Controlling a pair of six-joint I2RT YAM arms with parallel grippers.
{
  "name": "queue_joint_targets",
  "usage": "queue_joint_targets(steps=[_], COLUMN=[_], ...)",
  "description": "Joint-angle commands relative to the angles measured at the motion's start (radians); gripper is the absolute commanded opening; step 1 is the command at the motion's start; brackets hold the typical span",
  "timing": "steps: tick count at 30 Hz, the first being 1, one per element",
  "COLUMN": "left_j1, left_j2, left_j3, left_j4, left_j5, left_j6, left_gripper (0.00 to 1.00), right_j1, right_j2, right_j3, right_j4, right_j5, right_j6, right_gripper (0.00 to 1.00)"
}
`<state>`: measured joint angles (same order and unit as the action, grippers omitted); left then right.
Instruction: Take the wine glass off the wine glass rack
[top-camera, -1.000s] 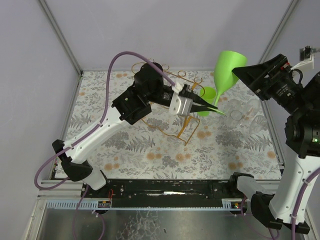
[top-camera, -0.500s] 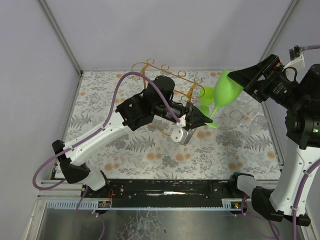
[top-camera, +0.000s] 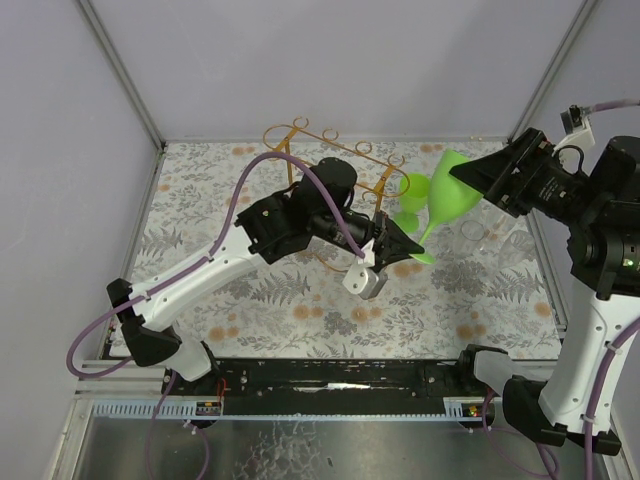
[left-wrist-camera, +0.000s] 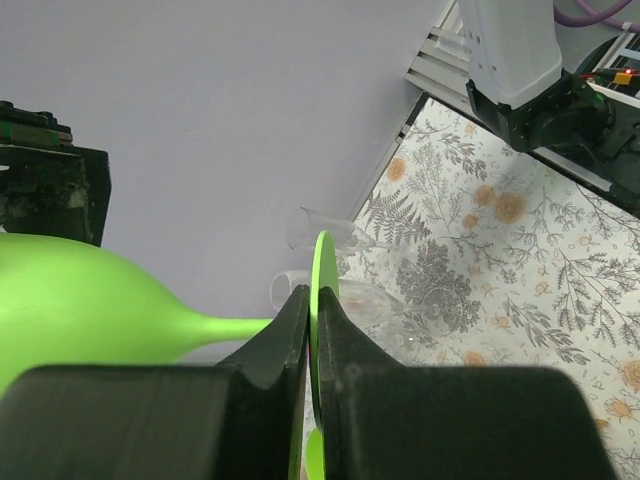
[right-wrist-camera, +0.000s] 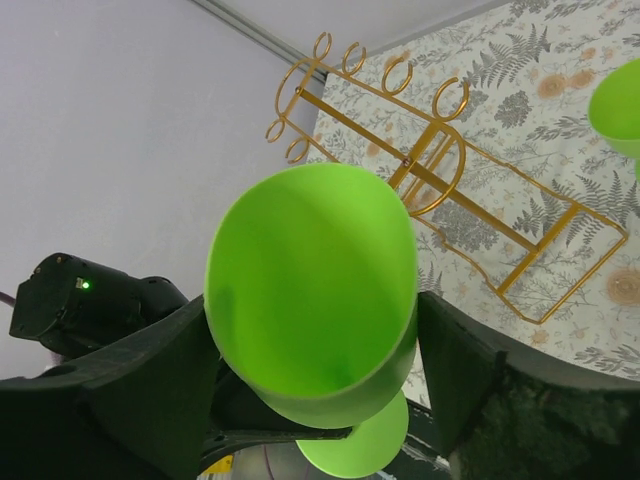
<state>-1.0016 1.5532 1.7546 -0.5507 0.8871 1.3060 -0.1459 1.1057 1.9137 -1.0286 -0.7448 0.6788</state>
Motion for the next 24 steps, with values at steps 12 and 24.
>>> queue_joint_targets(steps=[12, 24], left_j1=[-0.033, -0.003], left_j2=[-0.103, -0.065], left_j3=[-0.111, 0.130], left_j4=[0.209, 0.344], left_j5=[-0.159, -0.373], left_j6=[-0.178, -0.947], left_gripper=[0.87, 1.00], right_j1=[0.001, 0.000], right_j2=[-0.046, -0.262], right_j3=[0.084, -0.330], right_j4=[-0.022, 0.232], right_j5=[0.363, 0.501], right_j6=[-0.190, -0.328], right_gripper=[0.63, 0.63])
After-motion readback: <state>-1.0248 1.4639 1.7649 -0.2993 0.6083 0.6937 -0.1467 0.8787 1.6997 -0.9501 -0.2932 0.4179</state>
